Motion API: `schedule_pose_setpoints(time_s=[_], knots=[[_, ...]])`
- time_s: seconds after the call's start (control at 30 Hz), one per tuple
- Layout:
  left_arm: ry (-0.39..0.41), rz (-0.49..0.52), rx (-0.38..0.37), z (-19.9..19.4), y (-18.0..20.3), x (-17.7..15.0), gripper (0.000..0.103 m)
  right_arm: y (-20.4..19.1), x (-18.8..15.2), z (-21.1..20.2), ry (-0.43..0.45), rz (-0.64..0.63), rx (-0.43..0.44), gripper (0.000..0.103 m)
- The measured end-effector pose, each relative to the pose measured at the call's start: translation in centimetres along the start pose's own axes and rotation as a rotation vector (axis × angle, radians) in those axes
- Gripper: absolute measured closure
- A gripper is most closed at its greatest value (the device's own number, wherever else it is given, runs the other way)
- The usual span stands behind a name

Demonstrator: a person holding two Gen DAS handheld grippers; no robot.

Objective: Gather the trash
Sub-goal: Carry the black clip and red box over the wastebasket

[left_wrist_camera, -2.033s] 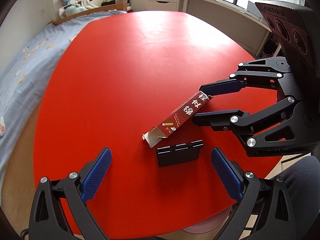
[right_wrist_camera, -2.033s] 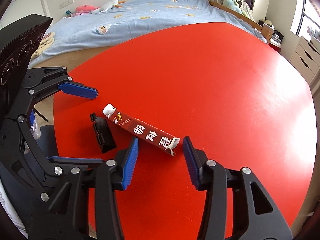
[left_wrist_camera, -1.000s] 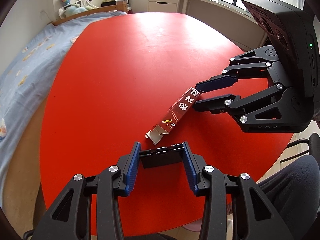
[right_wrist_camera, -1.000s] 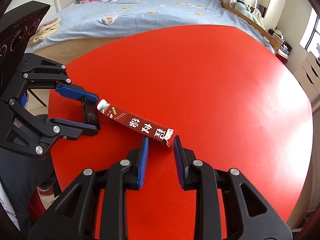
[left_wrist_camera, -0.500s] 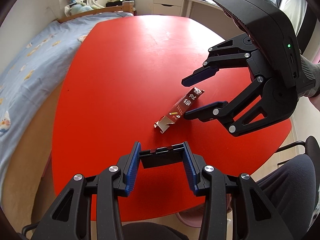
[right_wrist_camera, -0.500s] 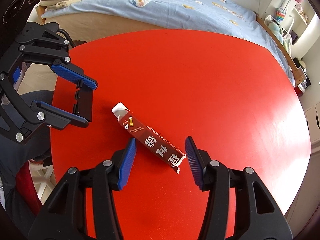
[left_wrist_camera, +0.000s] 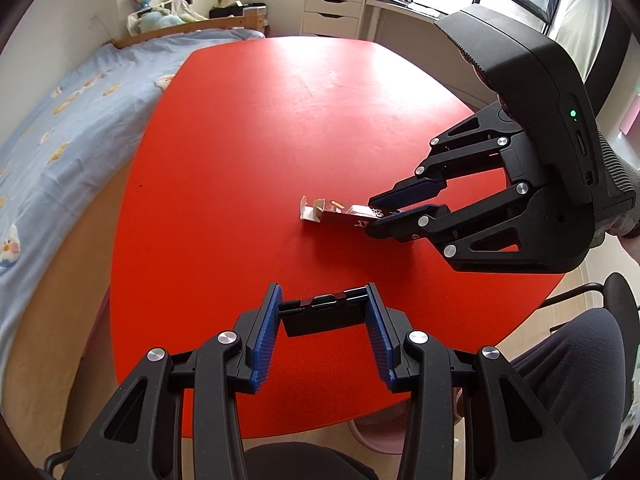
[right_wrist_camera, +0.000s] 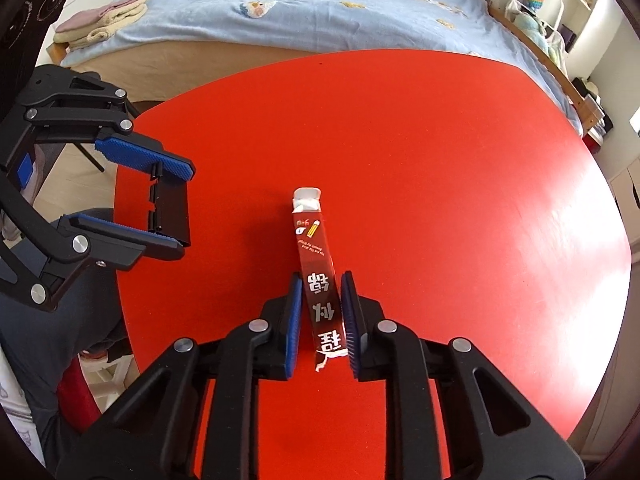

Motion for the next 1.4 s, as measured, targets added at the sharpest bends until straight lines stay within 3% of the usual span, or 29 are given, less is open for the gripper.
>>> schedule_pose_setpoints(time_s=[0.47,1.03,1.4], knots=[[0.031,0.061,-0.069,-2.4,2.9,0.4,0.062,-0.7,-5.0,-5.7,0.153,0.298,-0.057,0.089],[0.083,0.166,-0.146,-8.6,6.7,-2.6,0.062,-9.4,-11.7,-14.7,0.347,0.470,-0.167,0.089],[0.060,0.207,-0.186,-9.8,8.4,-5.7,0.062,-14.0,-16.5,-13.3,0.304,0.525,-0.152,0.089]])
Point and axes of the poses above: each gripper's, at about its wrist camera, not at the fingertips, and z roughly the way its jaws point, y to its right, x to its top, the point moved 6 cm from there along z, roughly the way its jaws point, and after that the axes turned 12 degrees about x, right-handed, at the moved point
